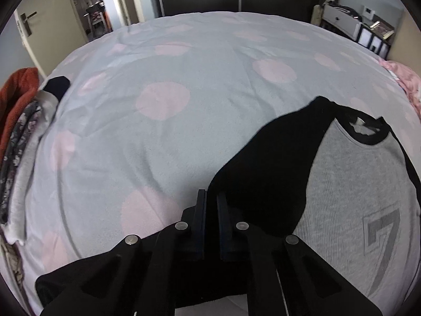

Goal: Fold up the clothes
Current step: 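Grasp the shirt collar with both grippers and smooth it flat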

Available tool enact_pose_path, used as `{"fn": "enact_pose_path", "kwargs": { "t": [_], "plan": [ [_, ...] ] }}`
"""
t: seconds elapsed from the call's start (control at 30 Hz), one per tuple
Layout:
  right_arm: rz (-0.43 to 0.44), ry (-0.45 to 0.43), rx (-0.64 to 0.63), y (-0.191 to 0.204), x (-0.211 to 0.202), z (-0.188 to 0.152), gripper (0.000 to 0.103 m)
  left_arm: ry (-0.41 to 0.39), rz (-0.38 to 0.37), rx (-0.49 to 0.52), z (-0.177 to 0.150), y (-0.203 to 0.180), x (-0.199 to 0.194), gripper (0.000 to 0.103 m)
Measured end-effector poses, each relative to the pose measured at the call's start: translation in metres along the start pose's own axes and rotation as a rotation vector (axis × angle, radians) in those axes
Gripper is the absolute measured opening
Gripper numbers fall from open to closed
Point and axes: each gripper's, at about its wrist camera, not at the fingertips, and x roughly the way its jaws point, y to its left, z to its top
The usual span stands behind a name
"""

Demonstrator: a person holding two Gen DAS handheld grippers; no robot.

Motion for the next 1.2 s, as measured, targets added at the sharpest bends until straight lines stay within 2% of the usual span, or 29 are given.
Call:
{"fn": "enact_pose_path", "kwargs": {
  "t": [0.27,0.4,0.47,0.5,0.53,0.6,0.63,0.7,0.83,1.0,1.2],
  "plan": [
    [-0.196,-0.015,0.074,-0.028,0.009,0.059,0.001,0.01,0.093,0.019,0.017,-0.002,0.002,0.006],
    [-0.207,0.038,0.072,-0.033,0.033,0.072,0.001,0.073,0.129,0.079,0.015,-0.003,0.021,0.007],
    [-0.199,0.085,0.052,-0.036,0.042,0.068,0.002,0.077,0.141,0.125,0.014,-0.006,0.022,0.009],
    [-0.203,0.086,0.028,-0.035,0.043,0.067,0.002,0.078,0.145,0.145,0.015,-0.007,0.02,0.013],
    [-0.197,0.083,0.014,-0.035,0.041,0.067,0.003,0.08,0.137,0.161,0.017,-0.006,0.017,0.025],
    [-0.145,0.079,-0.006,-0.036,0.033,0.067,0.006,0.061,0.071,0.159,0.021,0.001,0.005,0.041],
    [-0.115,0.062,-0.013,-0.037,0.025,0.067,0.009,0.049,0.053,0.154,0.024,0.003,0.0,0.044],
    [-0.057,0.029,-0.029,-0.038,0.009,0.068,0.023,0.027,0.017,0.142,0.031,0.008,-0.01,0.045],
    [0.022,-0.014,-0.049,-0.023,-0.008,0.079,0.024,0.025,-0.003,0.143,0.046,0.004,-0.008,0.045],
    [0.092,-0.011,-0.081,0.019,0.007,0.096,0.024,0.044,-0.065,0.17,0.054,-0.027,0.01,0.045],
    [0.103,0.03,-0.126,0.058,0.05,0.112,0.024,0.062,-0.019,0.215,0.062,-0.055,0.043,0.045]
  ]
}}
